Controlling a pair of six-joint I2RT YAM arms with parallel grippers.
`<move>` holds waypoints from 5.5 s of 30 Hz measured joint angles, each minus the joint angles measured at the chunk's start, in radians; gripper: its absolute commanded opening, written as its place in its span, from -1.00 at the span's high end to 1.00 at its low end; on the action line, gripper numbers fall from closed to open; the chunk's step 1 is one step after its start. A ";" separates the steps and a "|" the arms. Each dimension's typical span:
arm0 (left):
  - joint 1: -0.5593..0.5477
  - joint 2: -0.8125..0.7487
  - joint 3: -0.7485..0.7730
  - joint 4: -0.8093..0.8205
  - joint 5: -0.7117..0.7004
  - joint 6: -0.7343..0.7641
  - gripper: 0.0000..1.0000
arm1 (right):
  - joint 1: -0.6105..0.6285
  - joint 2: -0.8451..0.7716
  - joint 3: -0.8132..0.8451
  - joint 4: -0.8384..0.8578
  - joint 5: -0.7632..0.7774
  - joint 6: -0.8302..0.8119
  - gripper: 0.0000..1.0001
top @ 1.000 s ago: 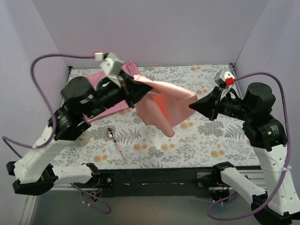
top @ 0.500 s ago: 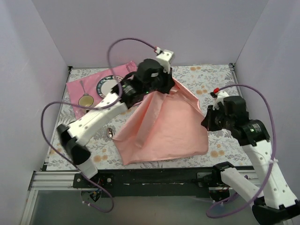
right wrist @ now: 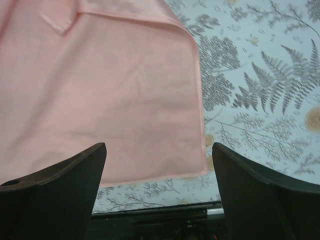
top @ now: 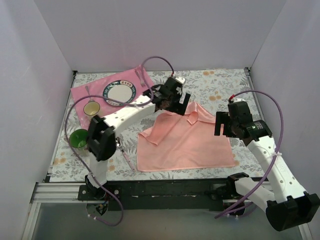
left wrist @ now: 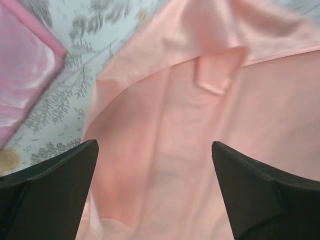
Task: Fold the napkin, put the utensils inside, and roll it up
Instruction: Flatten the napkin out
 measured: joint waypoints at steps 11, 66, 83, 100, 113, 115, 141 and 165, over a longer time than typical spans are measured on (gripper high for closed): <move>0.004 -0.865 -0.589 0.298 0.085 -0.121 -0.73 | -0.004 0.271 -0.077 0.482 -0.384 0.044 -0.83; -0.138 -0.337 -0.734 0.483 0.108 -0.267 -0.53 | -0.077 0.477 0.022 0.426 -0.067 0.005 0.01; -0.152 -0.123 -0.523 0.399 -0.032 -0.192 0.84 | -0.165 0.322 -0.297 0.597 -0.173 0.305 0.97; 0.116 -0.034 -0.195 0.414 -0.210 -0.142 -0.30 | -0.527 0.315 -0.386 0.595 -0.169 0.476 0.97; 0.054 -0.212 -0.380 0.369 -0.067 -0.140 -0.40 | -0.396 0.126 -0.362 0.642 -0.298 0.090 -0.16; 0.009 -0.351 -0.531 0.405 0.011 -0.181 -0.36 | -0.365 0.154 -0.346 0.688 -0.390 0.077 -0.42; -0.095 -0.551 -1.041 0.698 0.256 -0.381 -0.30 | -0.136 0.971 0.093 1.196 -0.708 0.606 0.07; -0.111 -0.456 -1.040 0.704 0.266 -0.403 -0.31 | -0.122 1.165 0.169 1.458 -0.736 0.776 0.04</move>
